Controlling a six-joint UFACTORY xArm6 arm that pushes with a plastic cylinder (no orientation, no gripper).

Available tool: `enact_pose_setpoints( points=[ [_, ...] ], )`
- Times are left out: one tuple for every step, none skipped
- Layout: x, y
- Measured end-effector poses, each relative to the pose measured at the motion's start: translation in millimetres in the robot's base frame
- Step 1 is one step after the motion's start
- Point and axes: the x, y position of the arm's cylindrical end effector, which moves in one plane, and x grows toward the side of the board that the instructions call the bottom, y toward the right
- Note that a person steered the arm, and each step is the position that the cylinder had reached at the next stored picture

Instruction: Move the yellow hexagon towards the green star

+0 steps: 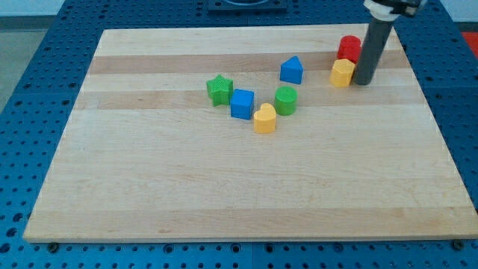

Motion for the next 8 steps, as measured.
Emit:
enact_pose_setpoints(
  points=[
    [-9.4,-19.5],
    [-21.6,-37.4],
    [-32.5,-59.4],
    [-46.3,-85.2],
    [-62.5,-110.3],
    [-73.3,-133.8],
    [-74.9,-158.6],
    [-72.4,-173.6]
  ],
)
